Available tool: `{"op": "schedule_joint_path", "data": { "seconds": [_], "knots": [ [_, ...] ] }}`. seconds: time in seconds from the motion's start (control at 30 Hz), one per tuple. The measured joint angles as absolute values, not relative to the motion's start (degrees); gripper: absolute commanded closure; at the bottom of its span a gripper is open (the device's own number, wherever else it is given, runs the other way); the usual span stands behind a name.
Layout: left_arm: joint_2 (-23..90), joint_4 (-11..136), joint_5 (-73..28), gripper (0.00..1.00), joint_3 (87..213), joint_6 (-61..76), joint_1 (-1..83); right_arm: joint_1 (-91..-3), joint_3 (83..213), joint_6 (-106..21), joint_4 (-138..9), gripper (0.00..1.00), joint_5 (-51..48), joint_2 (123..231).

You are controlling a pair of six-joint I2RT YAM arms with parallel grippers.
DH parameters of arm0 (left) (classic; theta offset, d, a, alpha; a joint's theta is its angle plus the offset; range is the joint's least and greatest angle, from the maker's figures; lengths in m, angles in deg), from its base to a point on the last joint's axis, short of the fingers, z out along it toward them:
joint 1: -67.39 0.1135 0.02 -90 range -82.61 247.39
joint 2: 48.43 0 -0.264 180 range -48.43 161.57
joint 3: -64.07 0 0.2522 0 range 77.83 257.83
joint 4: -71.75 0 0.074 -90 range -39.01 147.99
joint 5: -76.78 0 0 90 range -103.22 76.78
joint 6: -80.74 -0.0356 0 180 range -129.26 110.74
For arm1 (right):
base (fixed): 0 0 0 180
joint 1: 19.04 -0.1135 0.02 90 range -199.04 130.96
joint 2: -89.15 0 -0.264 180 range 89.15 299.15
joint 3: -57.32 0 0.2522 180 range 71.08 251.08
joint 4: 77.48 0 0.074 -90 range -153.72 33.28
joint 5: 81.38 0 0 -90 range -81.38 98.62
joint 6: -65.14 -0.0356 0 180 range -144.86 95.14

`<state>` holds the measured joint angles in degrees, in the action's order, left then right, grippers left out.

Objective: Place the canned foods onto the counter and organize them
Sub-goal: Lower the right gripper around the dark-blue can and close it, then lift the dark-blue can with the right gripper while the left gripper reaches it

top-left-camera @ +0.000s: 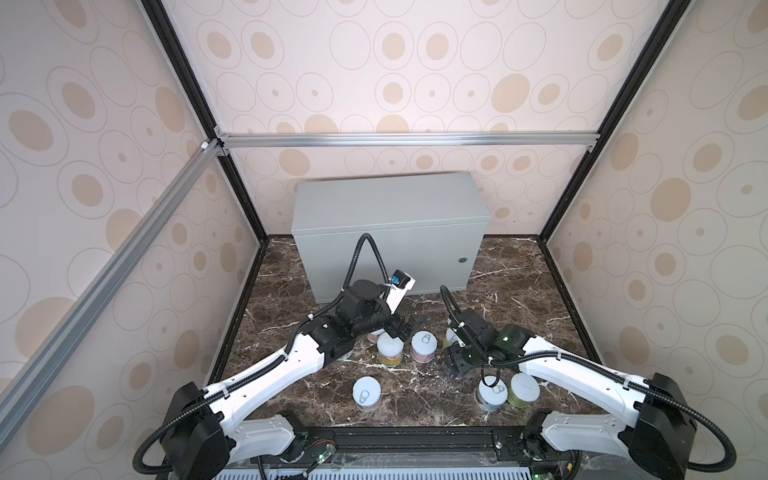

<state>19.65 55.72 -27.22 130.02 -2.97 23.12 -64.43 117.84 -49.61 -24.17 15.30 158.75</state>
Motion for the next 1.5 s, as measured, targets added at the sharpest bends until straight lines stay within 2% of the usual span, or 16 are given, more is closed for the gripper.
{"op": "schedule_joint_path", "data": {
  "seconds": [0.3,0.57,0.73,0.9,1.0,1.2,1.5],
  "knots": [
    [12.3,55.4,-23.9,0.02,126.0,-2.9,23.1,-64.5,117.8,-49.1,-24.6,0.41,14.6,158.3],
    [10.3,55.3,-22.6,0.02,124.1,-2.6,23.0,-64.5,117.6,-48.8,-24.0,0.41,15.1,155.3],
    [10.3,55.4,-27.1,0.02,123.2,-2.7,23.0,-64.5,119.2,-46.6,-20.7,0.41,14.8,154.5],
    [10.3,55.5,-35.7,0.02,123.1,-4.3,22.8,-64.5,126.7,-43.0,-14.8,0.41,13.4,153.3],
    [11.0,54.2,-37.7,0.02,123.7,-6.4,21.3,-64.5,134.2,-41.3,-10.9,0.42,12.2,153.5],
    [12.7,53.6,-35.7,0.02,124.9,-10.7,15.1,-64.5,145.9,-39.5,-4.8,0.43,9.1,156.4],
    [15.7,58.7,-33.2,0.02,125.0,-13.5,10.1,-64.5,152.0,-38.4,0.0,0.46,2.1,159.2]
  ]
}}
